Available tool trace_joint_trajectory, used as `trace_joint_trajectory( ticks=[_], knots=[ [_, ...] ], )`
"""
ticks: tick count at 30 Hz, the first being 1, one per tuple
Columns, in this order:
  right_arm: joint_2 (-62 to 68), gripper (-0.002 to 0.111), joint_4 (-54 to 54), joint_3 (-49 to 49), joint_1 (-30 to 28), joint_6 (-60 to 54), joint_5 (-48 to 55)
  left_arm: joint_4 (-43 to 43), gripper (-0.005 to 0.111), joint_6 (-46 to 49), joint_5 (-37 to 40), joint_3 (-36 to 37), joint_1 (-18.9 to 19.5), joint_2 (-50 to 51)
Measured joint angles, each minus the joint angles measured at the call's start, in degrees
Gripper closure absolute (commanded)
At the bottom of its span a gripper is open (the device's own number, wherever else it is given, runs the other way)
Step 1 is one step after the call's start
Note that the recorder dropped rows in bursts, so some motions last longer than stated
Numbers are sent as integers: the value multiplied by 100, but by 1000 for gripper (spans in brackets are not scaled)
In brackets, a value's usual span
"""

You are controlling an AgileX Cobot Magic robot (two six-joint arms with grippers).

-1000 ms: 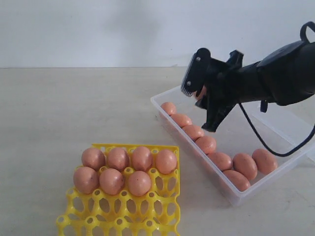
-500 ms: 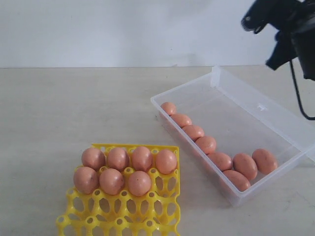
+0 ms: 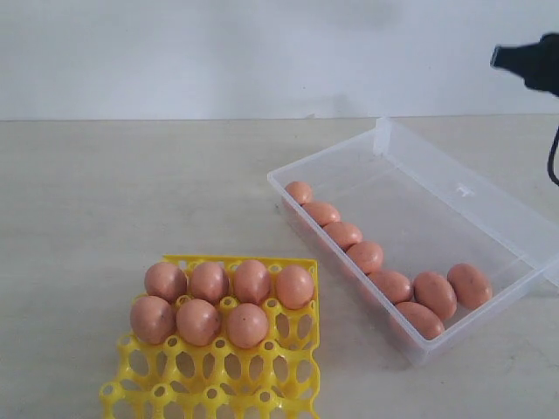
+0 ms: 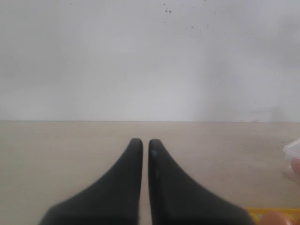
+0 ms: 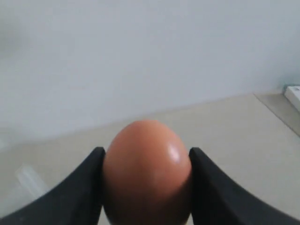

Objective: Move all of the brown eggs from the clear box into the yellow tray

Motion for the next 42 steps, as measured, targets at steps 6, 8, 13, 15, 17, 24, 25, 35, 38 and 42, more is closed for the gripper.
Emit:
trace_joint_trajectory(
  ticks=[6, 8, 13, 15, 17, 24, 25, 35, 38, 42],
  knots=[
    [-321, 108, -7996, -27, -13, 7247, -1425, 0, 103, 0, 0, 0, 0, 0],
    [-422, 108, -9733, -53, 11, 8503, -1543, 0, 103, 0, 0, 0, 0, 0],
    [-475, 108, -12643, 209, 20, 10135, -1711, 0, 103, 0, 0, 0, 0, 0],
    [-475, 108, -12812, 572, 34, 10062, -1853, 0, 103, 0, 0, 0, 0, 0],
    [-475, 108, -12621, 909, 109, 9798, -1908, 0, 103, 0, 0, 0, 0, 0],
    [-199, 108, -12538, 1320, 1193, 8445, -1034, 0, 103, 0, 0, 0, 0, 0],
    [-65, 108, -12563, 1320, 1379, 8324, -881, 0, 103, 0, 0, 0, 0, 0],
    [1065, 108, -11971, 1333, 1975, 8210, -832, 0, 103, 0, 0, 0, 0, 0],
    [1124, 108, -11920, 1333, 1975, 8393, -928, 0, 103, 0, 0, 0, 0, 0],
    [1124, 108, -11920, 1337, 1975, 8714, -985, 0, 103, 0, 0, 0, 0, 0]
  ],
)
